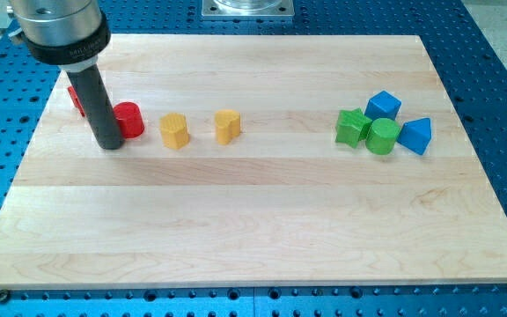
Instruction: Move the red blocks and hexagon to the center of the board
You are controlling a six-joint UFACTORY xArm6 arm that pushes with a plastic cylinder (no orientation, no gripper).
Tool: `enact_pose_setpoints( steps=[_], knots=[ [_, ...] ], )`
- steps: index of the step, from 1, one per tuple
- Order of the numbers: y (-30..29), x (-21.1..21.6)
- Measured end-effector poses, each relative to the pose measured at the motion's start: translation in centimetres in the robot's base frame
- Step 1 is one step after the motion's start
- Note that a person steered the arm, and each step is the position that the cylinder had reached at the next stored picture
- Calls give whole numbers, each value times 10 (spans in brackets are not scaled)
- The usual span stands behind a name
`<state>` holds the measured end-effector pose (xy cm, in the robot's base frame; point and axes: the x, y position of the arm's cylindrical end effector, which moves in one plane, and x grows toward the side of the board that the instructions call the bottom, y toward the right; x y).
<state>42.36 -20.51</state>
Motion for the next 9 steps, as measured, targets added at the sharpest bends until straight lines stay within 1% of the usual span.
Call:
enact_pose_setpoints(
  steps=[1, 2, 3, 4, 5, 6, 7, 8, 9],
  knots=[
    [11, -25],
    [99, -27],
    [49, -28],
    [-28, 16],
    [-46, -35],
    [-44, -106],
    [-91, -148],
    [-5, -145],
    [91, -79]
  ],
)
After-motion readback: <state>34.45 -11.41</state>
